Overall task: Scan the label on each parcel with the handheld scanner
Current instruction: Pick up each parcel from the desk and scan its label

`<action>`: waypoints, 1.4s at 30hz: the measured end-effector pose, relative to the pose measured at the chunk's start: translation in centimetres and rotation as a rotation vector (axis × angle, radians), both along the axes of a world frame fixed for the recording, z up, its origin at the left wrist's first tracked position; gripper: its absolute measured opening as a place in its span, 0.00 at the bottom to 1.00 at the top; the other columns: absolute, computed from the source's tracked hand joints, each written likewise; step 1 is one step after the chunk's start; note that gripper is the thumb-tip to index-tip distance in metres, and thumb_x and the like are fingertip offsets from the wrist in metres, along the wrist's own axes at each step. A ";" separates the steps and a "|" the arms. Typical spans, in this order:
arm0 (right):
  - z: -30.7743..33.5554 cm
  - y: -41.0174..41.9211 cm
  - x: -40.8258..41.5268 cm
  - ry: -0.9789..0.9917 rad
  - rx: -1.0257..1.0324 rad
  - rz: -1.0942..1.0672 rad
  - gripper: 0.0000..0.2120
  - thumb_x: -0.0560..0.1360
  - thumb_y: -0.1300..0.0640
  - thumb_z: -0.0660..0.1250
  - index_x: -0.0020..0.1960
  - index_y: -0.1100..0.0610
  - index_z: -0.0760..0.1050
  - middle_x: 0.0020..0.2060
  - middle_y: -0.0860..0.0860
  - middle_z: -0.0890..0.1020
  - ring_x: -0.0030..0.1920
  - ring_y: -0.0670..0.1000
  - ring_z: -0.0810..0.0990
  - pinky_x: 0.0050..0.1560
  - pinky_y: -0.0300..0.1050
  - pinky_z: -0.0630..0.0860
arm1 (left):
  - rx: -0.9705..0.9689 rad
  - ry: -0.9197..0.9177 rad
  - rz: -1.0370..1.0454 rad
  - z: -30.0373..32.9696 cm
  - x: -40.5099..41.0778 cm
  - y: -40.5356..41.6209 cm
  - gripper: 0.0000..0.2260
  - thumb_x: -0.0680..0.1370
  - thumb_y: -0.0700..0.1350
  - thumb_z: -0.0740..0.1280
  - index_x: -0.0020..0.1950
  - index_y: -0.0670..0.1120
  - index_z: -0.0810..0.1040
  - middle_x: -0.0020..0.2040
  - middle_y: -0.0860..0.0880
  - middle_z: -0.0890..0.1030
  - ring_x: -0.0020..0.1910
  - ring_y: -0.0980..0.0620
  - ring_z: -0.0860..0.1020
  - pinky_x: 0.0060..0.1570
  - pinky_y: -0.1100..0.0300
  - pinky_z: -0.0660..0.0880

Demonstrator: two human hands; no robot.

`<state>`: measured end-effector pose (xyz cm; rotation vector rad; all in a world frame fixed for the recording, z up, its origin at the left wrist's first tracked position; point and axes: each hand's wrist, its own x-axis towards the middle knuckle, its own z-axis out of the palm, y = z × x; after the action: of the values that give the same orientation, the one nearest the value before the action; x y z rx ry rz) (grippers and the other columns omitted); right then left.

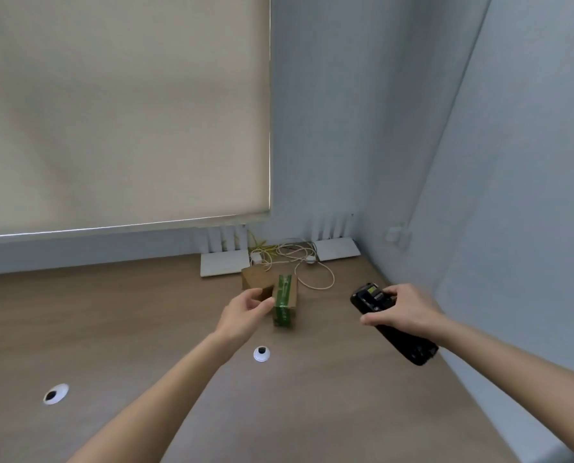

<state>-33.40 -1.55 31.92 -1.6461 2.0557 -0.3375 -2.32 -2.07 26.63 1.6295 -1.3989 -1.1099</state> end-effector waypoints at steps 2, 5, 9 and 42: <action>-1.4 -2.2 -0.5 0.005 0.048 -0.015 0.37 0.46 0.28 0.74 0.52 0.44 0.81 0.46 0.44 0.86 0.47 0.48 0.84 0.49 0.43 0.80 | 0.024 -0.003 -0.016 -1.6 -0.4 -3.0 0.24 0.80 0.55 0.68 0.74 0.48 0.73 0.53 0.55 0.80 0.58 0.52 0.77 0.56 0.59 0.70; -3.9 -5.3 -1.0 0.021 0.108 -0.018 0.36 0.47 0.28 0.76 0.50 0.45 0.83 0.44 0.44 0.86 0.45 0.47 0.85 0.47 0.42 0.80 | 0.082 0.007 -0.041 -4.4 -1.1 -6.9 0.23 0.81 0.54 0.67 0.74 0.47 0.73 0.56 0.52 0.81 0.58 0.52 0.78 0.54 0.60 0.70; -7.9 -8.1 -2.1 0.020 0.159 -0.058 0.28 0.53 0.31 0.79 0.48 0.42 0.77 0.48 0.44 0.85 0.49 0.47 0.84 0.53 0.45 0.81 | 0.140 0.008 -0.110 -8.3 -3.2 -11.4 0.22 0.81 0.54 0.67 0.73 0.48 0.74 0.56 0.54 0.81 0.59 0.52 0.78 0.55 0.60 0.70; -38.3 -33.4 -26.1 -0.434 0.055 -0.580 0.27 0.65 0.43 0.83 0.60 0.47 0.79 0.47 0.48 0.84 0.45 0.51 0.83 0.48 0.45 0.81 | 0.302 0.087 -0.336 -35.2 -41.5 -39.6 0.19 0.85 0.47 0.62 0.75 0.43 0.71 0.67 0.50 0.75 0.62 0.55 0.72 0.56 0.69 0.66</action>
<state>-59.46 -34.91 -6.36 -0.8142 2.1218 -0.7477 -43.81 -41.70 -8.58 1.5587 -1.5423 -1.6337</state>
